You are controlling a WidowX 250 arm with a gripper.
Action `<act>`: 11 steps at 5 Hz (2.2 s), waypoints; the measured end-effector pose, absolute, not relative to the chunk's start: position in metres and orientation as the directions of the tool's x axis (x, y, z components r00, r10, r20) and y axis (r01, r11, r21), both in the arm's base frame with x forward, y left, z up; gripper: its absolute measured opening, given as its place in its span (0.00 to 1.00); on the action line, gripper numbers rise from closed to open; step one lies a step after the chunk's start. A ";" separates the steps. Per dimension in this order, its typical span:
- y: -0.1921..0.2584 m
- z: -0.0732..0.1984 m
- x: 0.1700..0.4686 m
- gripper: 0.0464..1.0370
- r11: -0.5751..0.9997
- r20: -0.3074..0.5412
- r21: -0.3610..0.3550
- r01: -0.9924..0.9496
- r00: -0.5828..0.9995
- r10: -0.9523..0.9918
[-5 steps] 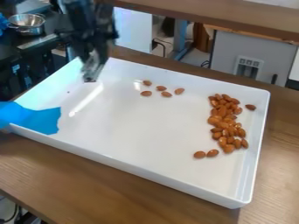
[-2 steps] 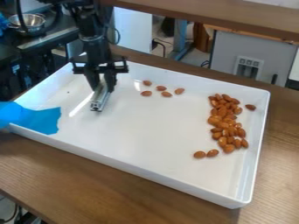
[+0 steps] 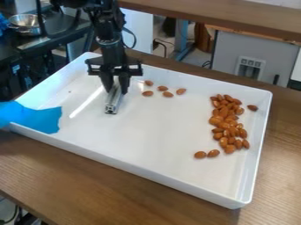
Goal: Sweep into pile
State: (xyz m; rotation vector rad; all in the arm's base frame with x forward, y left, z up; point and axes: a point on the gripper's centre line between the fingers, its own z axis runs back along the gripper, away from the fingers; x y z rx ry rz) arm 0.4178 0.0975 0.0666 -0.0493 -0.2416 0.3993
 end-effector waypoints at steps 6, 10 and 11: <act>-0.056 0.067 0.430 0.32 0.969 0.147 -0.187 -0.163 0.970 0.192; -0.001 0.115 0.394 0.32 0.876 0.241 -0.308 -0.370 0.861 0.448; 0.009 0.119 0.363 0.32 0.786 0.213 -0.274 -0.555 0.762 0.612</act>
